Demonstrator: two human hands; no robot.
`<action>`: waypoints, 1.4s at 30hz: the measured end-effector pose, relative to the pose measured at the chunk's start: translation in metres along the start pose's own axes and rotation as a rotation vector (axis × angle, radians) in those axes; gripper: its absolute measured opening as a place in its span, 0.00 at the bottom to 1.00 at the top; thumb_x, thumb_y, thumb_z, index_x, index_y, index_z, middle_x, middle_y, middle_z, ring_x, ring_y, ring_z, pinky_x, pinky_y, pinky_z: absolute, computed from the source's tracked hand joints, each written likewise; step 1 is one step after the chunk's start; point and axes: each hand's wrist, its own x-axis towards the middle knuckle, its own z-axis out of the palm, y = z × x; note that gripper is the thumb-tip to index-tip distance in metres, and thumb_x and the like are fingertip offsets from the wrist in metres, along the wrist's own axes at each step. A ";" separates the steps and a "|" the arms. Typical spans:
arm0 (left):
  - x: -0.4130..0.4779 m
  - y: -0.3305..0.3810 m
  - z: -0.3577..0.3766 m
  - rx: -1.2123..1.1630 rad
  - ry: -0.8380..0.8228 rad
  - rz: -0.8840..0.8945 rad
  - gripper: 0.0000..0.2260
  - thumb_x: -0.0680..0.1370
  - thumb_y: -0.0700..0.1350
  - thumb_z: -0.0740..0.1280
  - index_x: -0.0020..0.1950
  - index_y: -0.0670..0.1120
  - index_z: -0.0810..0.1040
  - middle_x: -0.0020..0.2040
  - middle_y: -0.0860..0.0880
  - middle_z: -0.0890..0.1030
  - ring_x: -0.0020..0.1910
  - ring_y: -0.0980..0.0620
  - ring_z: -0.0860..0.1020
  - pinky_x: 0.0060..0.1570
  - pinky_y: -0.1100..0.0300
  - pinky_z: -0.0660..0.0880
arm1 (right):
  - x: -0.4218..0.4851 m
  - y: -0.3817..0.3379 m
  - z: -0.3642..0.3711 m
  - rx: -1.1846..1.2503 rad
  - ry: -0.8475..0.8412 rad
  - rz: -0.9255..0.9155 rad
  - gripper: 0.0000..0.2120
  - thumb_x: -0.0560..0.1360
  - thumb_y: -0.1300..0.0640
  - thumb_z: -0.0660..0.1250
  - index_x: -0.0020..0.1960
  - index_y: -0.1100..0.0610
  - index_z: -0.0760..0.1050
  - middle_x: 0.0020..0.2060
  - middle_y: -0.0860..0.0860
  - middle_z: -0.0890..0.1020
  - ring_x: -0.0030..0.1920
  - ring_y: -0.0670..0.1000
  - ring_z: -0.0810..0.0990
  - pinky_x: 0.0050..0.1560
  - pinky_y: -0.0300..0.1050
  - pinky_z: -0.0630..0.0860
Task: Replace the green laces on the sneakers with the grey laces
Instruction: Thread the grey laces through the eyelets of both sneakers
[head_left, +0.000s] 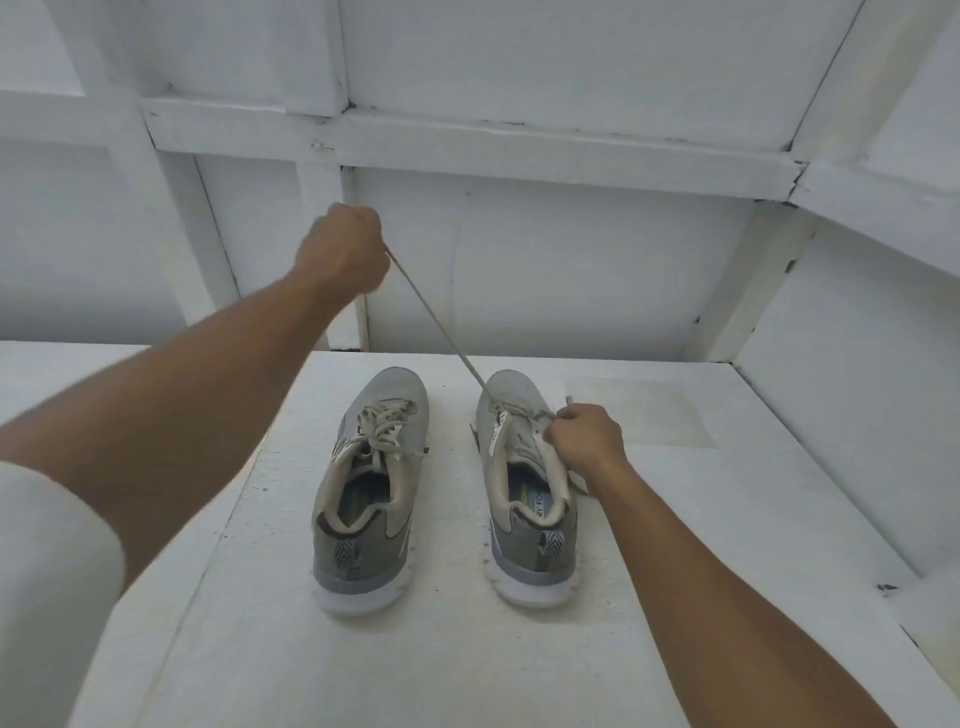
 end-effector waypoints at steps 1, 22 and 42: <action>-0.004 0.005 0.002 -0.028 -0.027 0.040 0.16 0.78 0.38 0.60 0.66 0.38 0.72 0.61 0.33 0.74 0.58 0.33 0.76 0.54 0.47 0.74 | 0.001 0.000 0.001 0.002 0.000 -0.004 0.11 0.75 0.62 0.65 0.55 0.62 0.81 0.56 0.57 0.81 0.53 0.57 0.77 0.51 0.42 0.72; -0.042 0.046 0.036 0.126 -0.104 0.285 0.09 0.79 0.37 0.61 0.59 0.40 0.74 0.53 0.39 0.75 0.50 0.39 0.78 0.42 0.52 0.72 | 0.001 0.003 0.003 0.070 0.011 -0.006 0.17 0.74 0.60 0.66 0.63 0.55 0.77 0.59 0.55 0.79 0.57 0.57 0.77 0.57 0.45 0.75; -0.106 0.079 0.105 -0.283 -0.491 0.060 0.27 0.76 0.65 0.61 0.48 0.40 0.81 0.47 0.44 0.83 0.51 0.44 0.78 0.47 0.56 0.73 | 0.053 -0.012 -0.010 -0.520 -0.245 -0.372 0.16 0.76 0.58 0.68 0.63 0.52 0.76 0.61 0.55 0.79 0.57 0.55 0.78 0.52 0.40 0.72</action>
